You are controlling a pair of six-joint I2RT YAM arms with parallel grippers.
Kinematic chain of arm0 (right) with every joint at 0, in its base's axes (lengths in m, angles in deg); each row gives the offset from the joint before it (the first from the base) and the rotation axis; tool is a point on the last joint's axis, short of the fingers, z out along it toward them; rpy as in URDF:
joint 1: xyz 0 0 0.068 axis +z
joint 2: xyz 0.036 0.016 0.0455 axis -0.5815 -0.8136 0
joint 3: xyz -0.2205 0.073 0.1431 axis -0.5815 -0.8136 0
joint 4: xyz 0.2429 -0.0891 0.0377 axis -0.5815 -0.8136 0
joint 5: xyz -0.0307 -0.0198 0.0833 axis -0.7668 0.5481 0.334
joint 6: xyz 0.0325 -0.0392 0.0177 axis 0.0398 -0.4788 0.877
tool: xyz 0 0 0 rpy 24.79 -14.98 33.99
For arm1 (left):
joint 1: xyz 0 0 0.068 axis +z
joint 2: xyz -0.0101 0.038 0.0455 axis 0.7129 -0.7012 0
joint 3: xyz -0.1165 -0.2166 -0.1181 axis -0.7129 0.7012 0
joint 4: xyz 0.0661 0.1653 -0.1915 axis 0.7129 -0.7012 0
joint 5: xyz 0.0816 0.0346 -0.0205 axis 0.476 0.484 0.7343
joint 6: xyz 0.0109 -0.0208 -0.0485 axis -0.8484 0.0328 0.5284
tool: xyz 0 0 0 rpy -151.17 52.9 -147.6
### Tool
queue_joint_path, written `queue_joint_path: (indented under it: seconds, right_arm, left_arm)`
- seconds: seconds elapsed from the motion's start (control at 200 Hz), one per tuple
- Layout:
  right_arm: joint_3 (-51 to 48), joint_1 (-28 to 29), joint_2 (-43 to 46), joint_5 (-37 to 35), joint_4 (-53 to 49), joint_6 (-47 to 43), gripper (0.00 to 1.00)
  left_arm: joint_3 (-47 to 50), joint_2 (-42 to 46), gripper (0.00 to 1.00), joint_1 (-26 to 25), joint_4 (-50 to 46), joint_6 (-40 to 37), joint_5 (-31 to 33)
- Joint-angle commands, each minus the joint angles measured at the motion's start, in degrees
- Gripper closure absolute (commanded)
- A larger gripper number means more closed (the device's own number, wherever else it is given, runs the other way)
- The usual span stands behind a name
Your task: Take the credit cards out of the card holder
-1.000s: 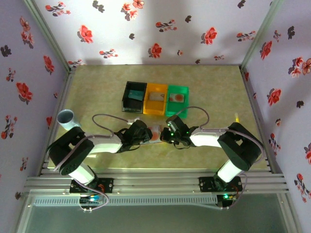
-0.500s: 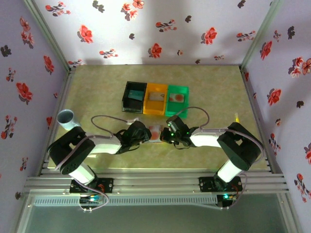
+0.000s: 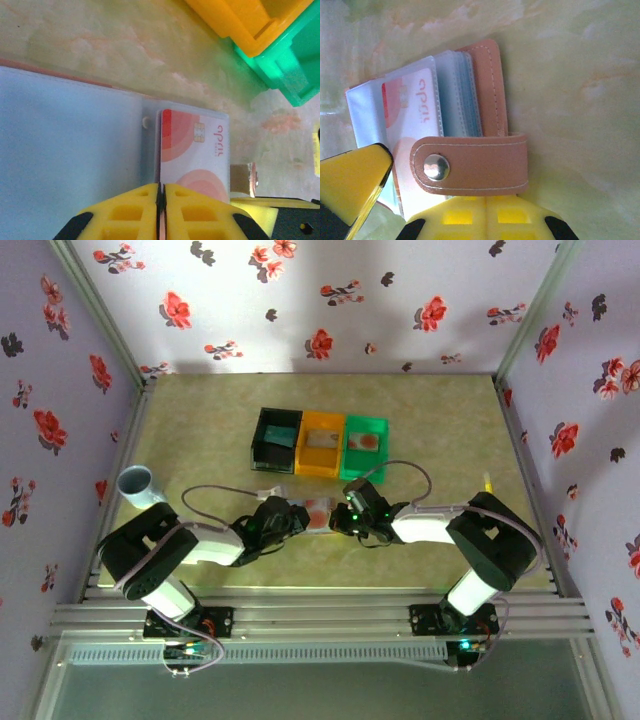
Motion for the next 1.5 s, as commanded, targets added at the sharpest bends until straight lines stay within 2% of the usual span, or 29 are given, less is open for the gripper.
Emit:
queue_joint_path:
  seconds: [0.0, 0.345, 0.66, 1.025, 1.495]
  right_arm:
    - [-0.94, -0.19, -1.42, 0.62, 0.38, 0.51, 1.00]
    - [-1.03, -0.19, -1.38, 0.88, 0.73, 0.56, 1.00]
    - [-1.14, -0.23, -1.03, 0.97, 0.73, 0.47, 1.00]
    - [-0.86, -0.15, -0.76, 1.04, 0.20, 0.21, 1.00]
    - [-0.59, -0.23, -0.61, 1.06, -0.33, -0.04, 1.00]
  left_arm:
    - [0.65, 1.35, 0.90, -0.13, 6.71, -0.38, -2.97]
    - [1.74, -0.33, 0.92, -0.15, 13.25, -0.79, -6.15]
    - [2.25, -3.89, 0.84, -0.07, 19.32, 0.22, -9.69]
    - [1.92, -5.49, 0.82, 0.14, 18.61, -0.23, -12.52]
    - [0.32, -3.83, 0.83, 0.23, 9.35, -3.33, -12.75]
